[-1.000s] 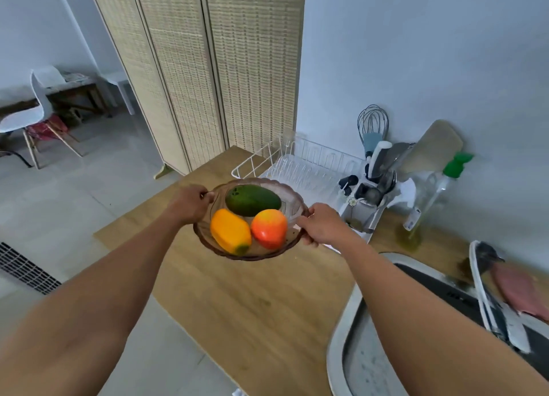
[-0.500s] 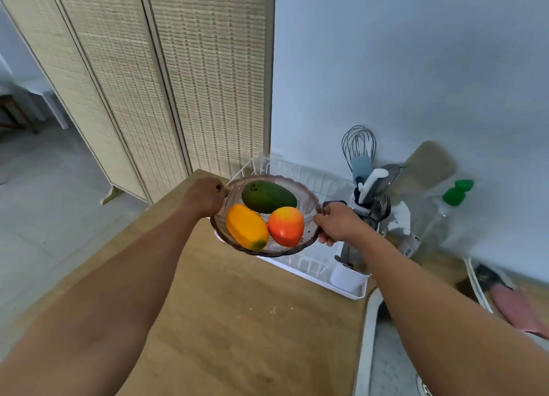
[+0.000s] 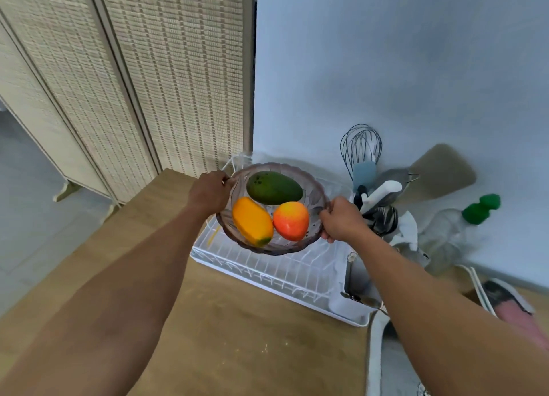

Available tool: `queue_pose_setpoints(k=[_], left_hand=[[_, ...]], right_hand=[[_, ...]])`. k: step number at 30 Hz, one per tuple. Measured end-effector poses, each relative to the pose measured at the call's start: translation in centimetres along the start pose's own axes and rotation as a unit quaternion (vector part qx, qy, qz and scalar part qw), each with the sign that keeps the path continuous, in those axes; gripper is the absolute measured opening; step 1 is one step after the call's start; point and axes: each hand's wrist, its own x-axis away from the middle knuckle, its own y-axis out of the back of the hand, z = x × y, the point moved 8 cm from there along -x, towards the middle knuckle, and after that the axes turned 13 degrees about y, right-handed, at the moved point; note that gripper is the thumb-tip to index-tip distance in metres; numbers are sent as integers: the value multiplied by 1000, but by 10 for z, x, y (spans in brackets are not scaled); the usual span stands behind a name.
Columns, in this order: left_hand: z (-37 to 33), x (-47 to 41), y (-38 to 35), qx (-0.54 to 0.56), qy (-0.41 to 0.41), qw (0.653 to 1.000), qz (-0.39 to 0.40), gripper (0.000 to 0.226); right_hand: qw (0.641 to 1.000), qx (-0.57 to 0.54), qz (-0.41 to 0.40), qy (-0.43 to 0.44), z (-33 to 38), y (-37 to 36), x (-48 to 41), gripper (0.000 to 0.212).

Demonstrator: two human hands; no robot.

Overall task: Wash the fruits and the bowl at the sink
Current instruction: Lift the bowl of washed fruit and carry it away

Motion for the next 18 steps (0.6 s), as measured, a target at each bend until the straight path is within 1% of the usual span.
queue_pose_setpoints(k=[4, 7, 12, 16, 18], left_hand=[[-1, -9, -10, 4, 0, 1000, 12, 38], [-6, -12, -10, 7, -5, 1000, 15, 38], [0, -17, -14, -5, 2, 998, 62, 46], [3, -15, -10, -7, 16, 997, 71, 45], [5, -13, -9, 1, 23, 997, 78, 39]], right_hand=[[1000, 7, -8, -15, -9, -6, -8, 17], [1000, 1, -16, -18, -13, -7, -11, 20], [999, -25, -14, -24, -18, -7, -8, 26], [1000, 3, -16, -20, -17, -7, -5, 25], [999, 29, -11, -14, -13, -7, -2, 32]])
